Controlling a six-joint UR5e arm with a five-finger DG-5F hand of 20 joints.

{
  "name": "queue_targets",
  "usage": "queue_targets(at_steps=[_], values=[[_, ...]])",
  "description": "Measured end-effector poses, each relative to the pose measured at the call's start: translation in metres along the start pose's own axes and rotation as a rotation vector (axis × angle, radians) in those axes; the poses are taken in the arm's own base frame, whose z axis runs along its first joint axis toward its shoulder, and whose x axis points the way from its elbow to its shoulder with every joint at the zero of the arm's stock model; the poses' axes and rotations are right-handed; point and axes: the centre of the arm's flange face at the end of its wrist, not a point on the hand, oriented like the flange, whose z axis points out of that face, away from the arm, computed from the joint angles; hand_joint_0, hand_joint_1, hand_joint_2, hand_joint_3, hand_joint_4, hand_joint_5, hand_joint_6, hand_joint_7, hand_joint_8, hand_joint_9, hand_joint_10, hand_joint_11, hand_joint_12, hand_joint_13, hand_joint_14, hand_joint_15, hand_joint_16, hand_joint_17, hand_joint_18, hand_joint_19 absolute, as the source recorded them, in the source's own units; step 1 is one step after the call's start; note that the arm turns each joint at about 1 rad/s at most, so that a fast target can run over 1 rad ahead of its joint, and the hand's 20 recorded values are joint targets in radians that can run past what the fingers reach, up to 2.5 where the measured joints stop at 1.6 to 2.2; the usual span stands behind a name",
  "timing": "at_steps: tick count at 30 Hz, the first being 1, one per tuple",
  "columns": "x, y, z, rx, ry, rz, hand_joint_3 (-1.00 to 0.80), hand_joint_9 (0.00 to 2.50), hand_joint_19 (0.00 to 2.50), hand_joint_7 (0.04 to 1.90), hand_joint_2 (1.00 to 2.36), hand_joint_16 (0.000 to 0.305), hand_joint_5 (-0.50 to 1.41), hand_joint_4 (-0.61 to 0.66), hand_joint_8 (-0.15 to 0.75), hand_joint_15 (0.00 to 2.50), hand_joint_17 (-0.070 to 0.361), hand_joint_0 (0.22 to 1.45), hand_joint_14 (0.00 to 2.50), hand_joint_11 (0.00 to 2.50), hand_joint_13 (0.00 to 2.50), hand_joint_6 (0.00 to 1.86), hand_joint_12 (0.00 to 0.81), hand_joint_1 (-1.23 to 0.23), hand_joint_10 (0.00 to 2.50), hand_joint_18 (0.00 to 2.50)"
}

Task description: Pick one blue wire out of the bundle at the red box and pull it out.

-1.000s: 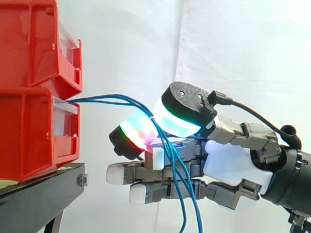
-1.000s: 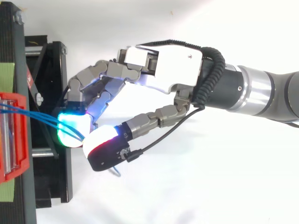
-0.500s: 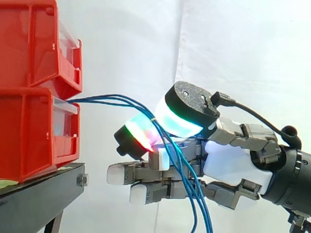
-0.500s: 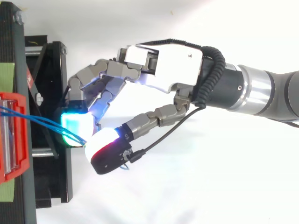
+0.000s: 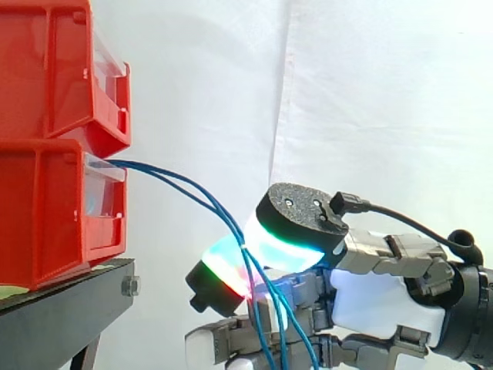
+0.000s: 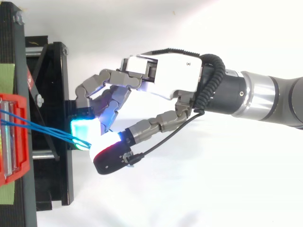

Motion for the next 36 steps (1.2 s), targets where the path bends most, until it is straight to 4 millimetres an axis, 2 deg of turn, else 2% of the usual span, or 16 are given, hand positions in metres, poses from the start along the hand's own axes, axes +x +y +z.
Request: queue_targets(at_steps=[24,28,36], values=[[0.0049,-0.0027,-0.0035,0.030,-0.026,0.094,-0.24,1.24,0.53,1.20,1.01,0.059,-0.08,0.12,0.296,0.38,0.133,0.56,0.01,0.69,0.81,0.87,0.419,-0.66,0.02,0.76],[0.0050,-0.0027,-0.0035,0.029,-0.026,0.094,-0.32,1.22,0.57,1.24,1.01,0.051,-0.09,0.11,0.264,0.41,0.114,0.55,0.01,0.71,0.78,0.86,0.380,-0.63,0.02,0.69],[0.0053,-0.0027,-0.0035,0.029,-0.027,0.095,-0.45,1.24,0.56,1.23,1.00,0.053,-0.08,0.13,0.283,0.40,0.120,0.51,0.01,0.71,0.79,0.86,0.393,-0.63,0.02,0.72]])
